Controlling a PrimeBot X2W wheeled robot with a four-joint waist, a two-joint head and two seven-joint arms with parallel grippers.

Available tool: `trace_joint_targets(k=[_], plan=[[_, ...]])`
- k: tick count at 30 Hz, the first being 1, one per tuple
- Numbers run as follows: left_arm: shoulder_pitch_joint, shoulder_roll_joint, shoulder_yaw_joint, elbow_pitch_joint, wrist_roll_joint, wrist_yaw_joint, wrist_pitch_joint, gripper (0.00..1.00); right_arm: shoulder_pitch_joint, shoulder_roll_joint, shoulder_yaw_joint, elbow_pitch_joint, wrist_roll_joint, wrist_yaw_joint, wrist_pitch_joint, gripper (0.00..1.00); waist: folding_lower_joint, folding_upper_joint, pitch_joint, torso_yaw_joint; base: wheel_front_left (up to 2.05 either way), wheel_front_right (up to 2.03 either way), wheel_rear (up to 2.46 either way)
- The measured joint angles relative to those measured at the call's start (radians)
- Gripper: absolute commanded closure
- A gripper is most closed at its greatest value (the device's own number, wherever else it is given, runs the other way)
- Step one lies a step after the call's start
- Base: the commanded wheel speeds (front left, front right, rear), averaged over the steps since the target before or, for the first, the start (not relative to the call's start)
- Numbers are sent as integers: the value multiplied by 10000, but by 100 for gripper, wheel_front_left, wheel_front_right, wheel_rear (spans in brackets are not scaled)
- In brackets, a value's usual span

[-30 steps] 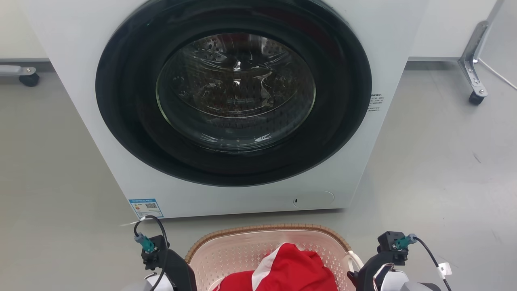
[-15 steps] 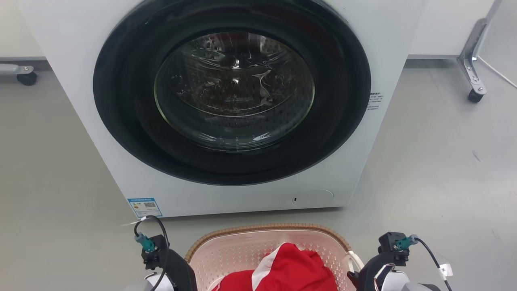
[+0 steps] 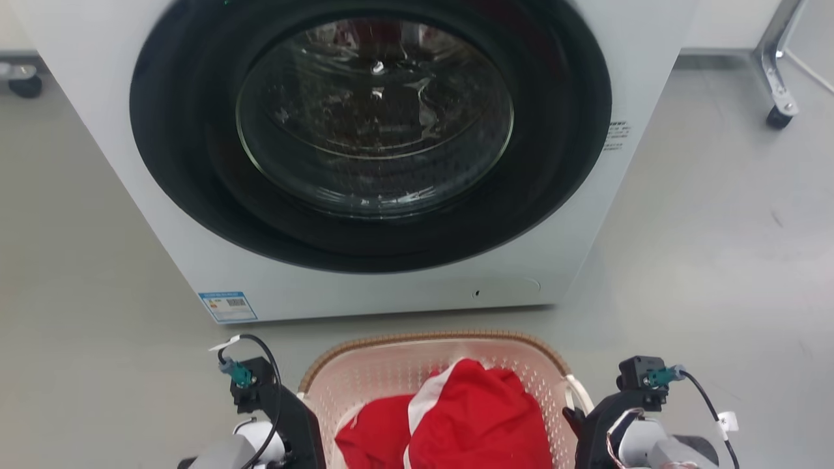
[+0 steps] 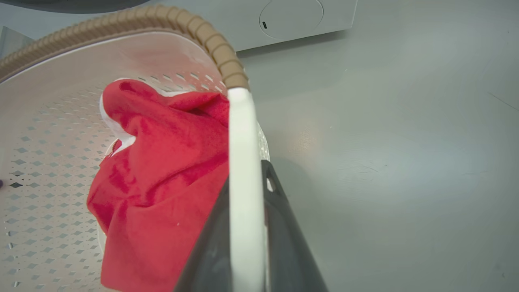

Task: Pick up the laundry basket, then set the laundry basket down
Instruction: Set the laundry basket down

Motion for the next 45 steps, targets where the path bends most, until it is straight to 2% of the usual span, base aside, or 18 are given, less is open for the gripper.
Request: trace_joint_targets(k=[24,45], plan=[[-1523,42,-77,-481,366,341,-1975,100,-1674,-313,293,-349,-472,0,-1634,100,3,1,3249,-47,0,0,0],[-3053,134,-125,-734,715,368,-3185,100,-3574,-573,570,-370,-1057,-42,-2638,100,2,1,6349,-17,0,0,0]])
